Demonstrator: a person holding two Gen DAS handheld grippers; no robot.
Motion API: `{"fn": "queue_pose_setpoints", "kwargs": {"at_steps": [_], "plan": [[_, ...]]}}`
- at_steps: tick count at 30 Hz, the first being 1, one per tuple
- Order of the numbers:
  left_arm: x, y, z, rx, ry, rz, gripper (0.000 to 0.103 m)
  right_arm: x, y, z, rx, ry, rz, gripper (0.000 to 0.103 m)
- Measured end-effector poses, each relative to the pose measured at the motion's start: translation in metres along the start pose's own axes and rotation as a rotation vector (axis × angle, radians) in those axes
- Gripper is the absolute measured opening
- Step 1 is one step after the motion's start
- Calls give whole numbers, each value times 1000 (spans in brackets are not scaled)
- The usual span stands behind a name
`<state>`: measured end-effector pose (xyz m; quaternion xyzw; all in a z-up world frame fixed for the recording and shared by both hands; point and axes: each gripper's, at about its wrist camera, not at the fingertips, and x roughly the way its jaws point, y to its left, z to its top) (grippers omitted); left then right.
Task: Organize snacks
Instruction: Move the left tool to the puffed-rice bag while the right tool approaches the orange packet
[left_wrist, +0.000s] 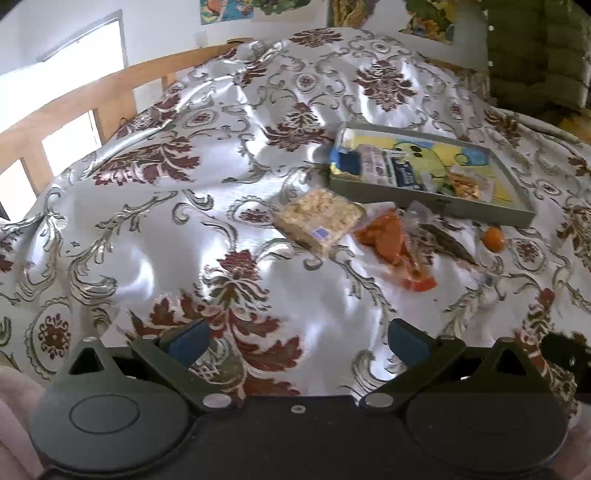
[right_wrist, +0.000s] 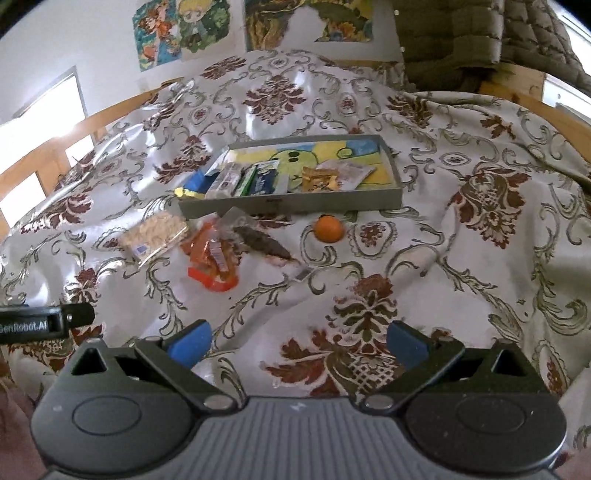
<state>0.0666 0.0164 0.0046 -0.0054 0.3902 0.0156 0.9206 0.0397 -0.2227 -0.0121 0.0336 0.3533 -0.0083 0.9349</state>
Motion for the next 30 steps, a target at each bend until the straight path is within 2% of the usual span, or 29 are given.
{"fn": "queue_pose_setpoints", "kwargs": {"at_steps": [5, 19, 24, 30], "plan": [[6, 6, 13, 6, 11, 33, 102, 4, 6, 1, -21, 4, 20, 103], [25, 21, 39, 18, 35, 10, 102, 22, 22, 15, -91, -27, 31, 103], [42, 30, 54, 21, 37, 36, 102, 31, 28, 18, -122, -40, 47, 103], [65, 36, 71, 56, 46, -14, 102, 50, 40, 22, -178, -31, 74, 103]]}}
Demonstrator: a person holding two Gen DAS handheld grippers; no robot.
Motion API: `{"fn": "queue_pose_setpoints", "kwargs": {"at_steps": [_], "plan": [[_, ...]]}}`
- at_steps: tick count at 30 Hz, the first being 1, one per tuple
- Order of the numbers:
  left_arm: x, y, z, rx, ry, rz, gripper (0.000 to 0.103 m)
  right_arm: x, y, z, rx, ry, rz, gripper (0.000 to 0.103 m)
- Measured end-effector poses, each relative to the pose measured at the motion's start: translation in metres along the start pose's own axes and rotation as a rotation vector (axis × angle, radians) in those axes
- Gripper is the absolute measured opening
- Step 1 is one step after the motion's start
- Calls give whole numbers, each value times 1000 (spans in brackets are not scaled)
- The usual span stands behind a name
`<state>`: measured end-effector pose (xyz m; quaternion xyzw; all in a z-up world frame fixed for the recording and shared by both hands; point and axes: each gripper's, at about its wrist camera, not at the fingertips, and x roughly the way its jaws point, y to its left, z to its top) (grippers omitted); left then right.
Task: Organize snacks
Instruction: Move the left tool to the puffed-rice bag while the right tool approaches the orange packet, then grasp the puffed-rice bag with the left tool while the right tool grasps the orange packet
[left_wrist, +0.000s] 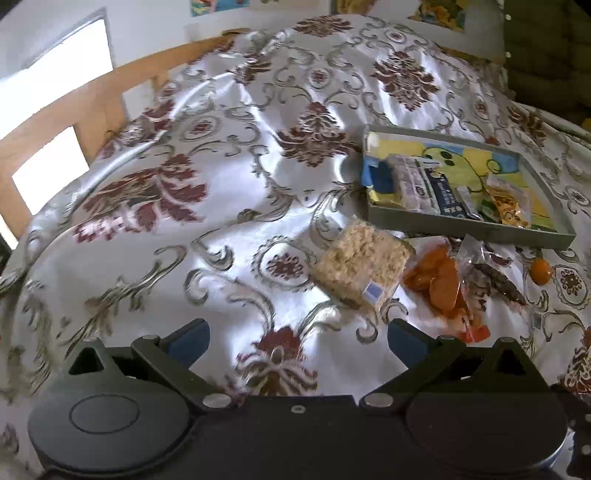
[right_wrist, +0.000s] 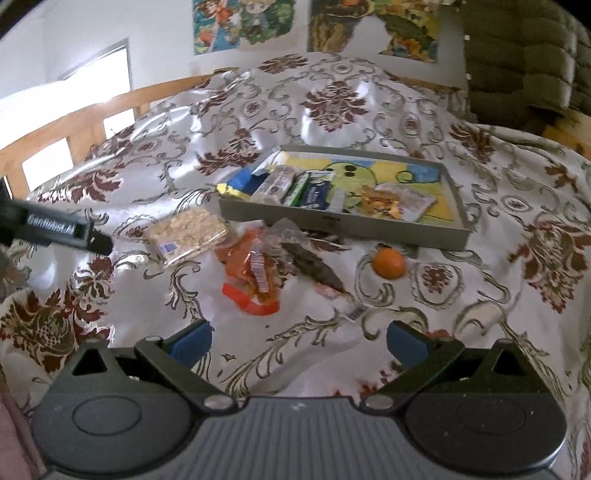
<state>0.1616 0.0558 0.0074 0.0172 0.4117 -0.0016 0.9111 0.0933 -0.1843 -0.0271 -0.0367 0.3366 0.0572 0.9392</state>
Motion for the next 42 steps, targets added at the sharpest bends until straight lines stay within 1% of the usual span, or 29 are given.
{"fn": "queue_pose_setpoints", "kwargs": {"at_steps": [6, 9, 11, 12, 16, 21, 23, 27, 30, 32, 35, 38, 42], "plan": [[25, -8, 17, 116, -35, -6, 102, 28, 2, 7, 4, 16, 43, 103], [32, -8, 24, 139, -59, -61, 102, 41, 2, 11, 13, 7, 48, 103], [39, -6, 29, 147, -58, -99, 102, 50, 3, 14, 3, -11, 66, 103], [43, -6, 31, 152, -53, -106, 102, 55, 4, 14, -5, -9, 81, 103], [62, -8, 37, 199, -37, -110, 102, 75, 10, 16, -32, 25, 143, 103], [82, -16, 42, 275, -58, -102, 102, 88, 16, 18, -18, 35, 171, 103], [89, -19, 45, 290, -54, -124, 102, 93, 14, 21, 1, 31, 186, 103], [99, -23, 47, 327, -16, -214, 102, 104, 8, 27, 24, 50, 211, 103], [107, -27, 44, 350, 2, -242, 102, 113, 6, 32, 31, 58, 230, 103], [113, -28, 44, 353, 17, -248, 102, 118, 8, 35, 28, 55, 224, 102], [120, -26, 46, 318, 44, -262, 101, 128, 9, 38, 38, 68, 230, 87], [122, -24, 48, 275, 45, -275, 100, 132, 13, 35, 14, 78, 209, 86], [124, -27, 48, 275, 40, -290, 95, 128, 27, 35, -88, 50, 186, 82]]}}
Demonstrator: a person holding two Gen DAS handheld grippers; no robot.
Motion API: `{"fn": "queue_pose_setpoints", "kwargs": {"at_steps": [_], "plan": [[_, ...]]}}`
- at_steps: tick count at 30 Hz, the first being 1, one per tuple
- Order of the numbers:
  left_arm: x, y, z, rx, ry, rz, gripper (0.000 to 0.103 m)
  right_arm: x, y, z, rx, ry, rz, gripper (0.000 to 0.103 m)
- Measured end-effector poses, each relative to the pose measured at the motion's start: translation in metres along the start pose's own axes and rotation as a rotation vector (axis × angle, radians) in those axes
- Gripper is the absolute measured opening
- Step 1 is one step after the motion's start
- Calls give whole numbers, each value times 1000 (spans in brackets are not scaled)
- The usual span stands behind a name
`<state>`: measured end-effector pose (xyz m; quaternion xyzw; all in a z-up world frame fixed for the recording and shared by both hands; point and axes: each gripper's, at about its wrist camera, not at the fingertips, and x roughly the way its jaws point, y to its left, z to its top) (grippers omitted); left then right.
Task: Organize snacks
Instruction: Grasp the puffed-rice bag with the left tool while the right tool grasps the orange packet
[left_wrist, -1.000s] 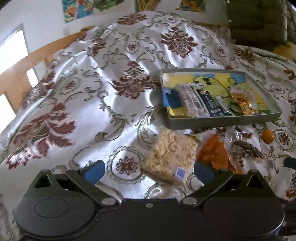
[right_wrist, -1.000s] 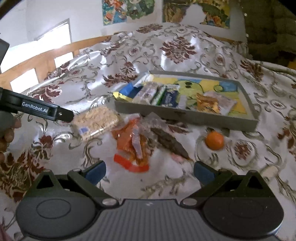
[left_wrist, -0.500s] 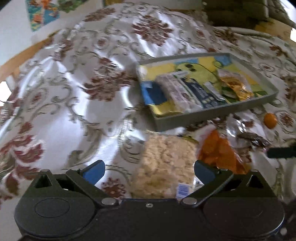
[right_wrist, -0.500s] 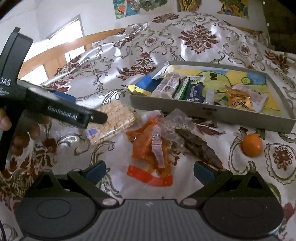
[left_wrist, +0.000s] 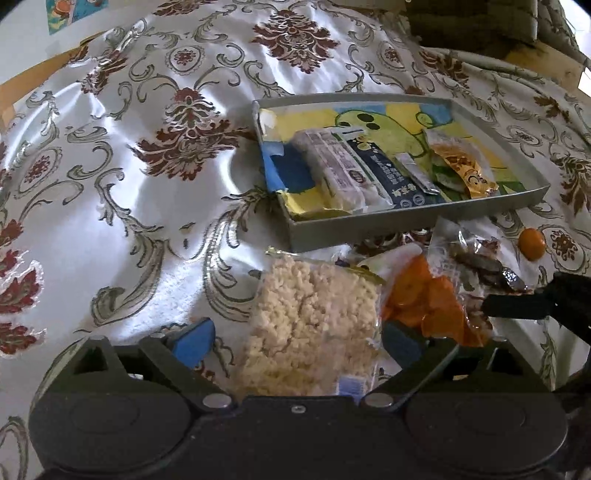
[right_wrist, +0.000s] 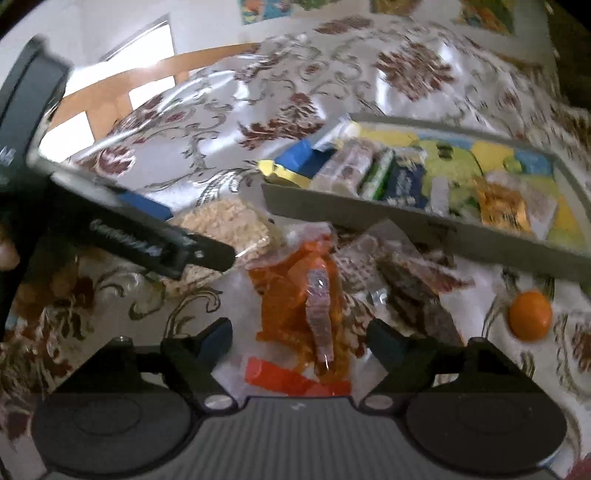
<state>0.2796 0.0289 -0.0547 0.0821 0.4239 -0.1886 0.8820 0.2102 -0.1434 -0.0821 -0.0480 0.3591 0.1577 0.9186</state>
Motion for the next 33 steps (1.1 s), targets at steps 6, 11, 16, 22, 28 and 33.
{"fn": "queue_pose_setpoints", "kwargs": {"at_steps": [6, 11, 16, 22, 28, 33], "plan": [[5, -9, -2, 49, 6, -2, 81, 13, 15, 2, -100, 2, -54, 71], [5, -10, -4, 62, 1, -1, 77, 24, 8, 6, -59, 2, -57, 65], [4, -13, -4, 55, 0, 10, 74, 25, 10, 4, -73, -22, -62, 58], [1, -21, -4, 68, 5, 4, 73, 22, 13, 5, -85, -10, -67, 51], [-7, -18, -3, -7, -16, -8, 73, 13, 7, 5, -46, -9, -70, 48], [-21, -21, -2, -41, -88, -7, 73, 3, 0, 5, 9, -28, -71, 47]]}}
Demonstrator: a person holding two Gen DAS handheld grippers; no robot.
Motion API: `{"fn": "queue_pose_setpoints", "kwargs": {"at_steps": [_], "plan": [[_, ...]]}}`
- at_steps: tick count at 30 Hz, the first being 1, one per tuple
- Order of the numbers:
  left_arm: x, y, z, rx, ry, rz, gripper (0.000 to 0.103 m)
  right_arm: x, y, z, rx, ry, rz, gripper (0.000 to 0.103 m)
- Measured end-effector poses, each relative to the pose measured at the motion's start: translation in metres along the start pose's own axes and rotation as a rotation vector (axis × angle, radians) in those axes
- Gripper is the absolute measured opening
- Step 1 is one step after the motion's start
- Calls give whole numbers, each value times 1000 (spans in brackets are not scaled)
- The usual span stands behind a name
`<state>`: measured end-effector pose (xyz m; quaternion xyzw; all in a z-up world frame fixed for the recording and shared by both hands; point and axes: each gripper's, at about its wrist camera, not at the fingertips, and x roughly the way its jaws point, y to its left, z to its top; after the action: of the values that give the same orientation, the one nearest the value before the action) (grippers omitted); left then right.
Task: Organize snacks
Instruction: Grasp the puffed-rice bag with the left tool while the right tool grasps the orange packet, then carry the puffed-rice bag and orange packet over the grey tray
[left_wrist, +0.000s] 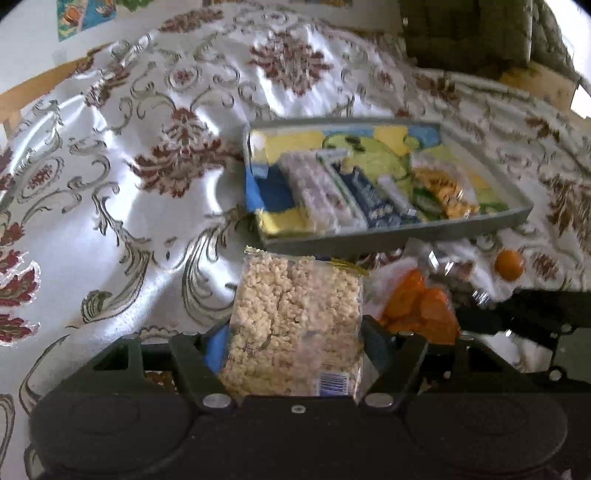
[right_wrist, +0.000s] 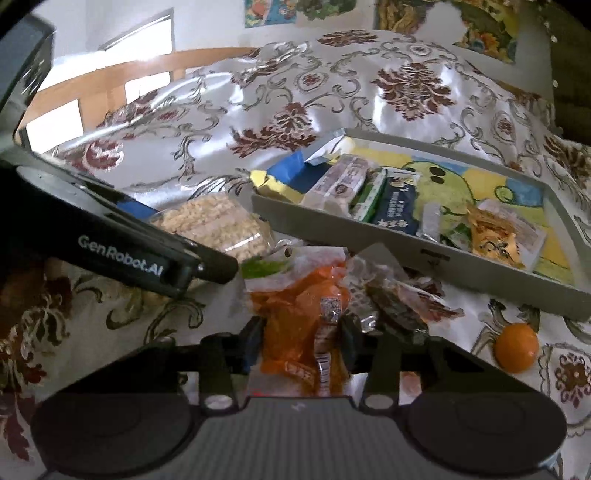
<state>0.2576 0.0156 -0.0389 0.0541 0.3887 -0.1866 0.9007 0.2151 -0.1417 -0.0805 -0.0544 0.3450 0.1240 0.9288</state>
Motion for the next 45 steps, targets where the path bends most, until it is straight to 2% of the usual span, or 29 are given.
{"fn": "queue_pose_setpoints", "kwargs": {"at_steps": [7, 20, 24, 27, 32, 36, 38, 41, 45], "plan": [[-12, -13, 3, -8, -65, -2, 73, -11, -7, 2, 44, -40, -3, 46], [-16, -2, 11, -75, -136, 17, 73, -19, -15, 12, 106, -120, -36, 46], [-15, -1, 15, -54, -204, 64, 73, -21, -23, 16, 159, -160, -47, 46], [-11, 2, 21, -103, -243, 47, 73, -24, -31, 20, 198, -188, -62, 46], [6, -2, 48, -141, -300, 43, 73, -30, -58, 32, 294, -240, -79, 46], [27, -6, 76, -205, -333, -1, 73, -33, -87, 43, 367, -290, -122, 46], [39, -12, 88, -190, -350, -14, 73, -30, -104, 49, 407, -315, -146, 46], [55, -18, 96, -164, -346, -49, 73, -20, -128, 60, 472, -336, -163, 46], [78, -18, 96, -197, -324, -52, 73, -2, -152, 68, 544, -341, -175, 46]]}}
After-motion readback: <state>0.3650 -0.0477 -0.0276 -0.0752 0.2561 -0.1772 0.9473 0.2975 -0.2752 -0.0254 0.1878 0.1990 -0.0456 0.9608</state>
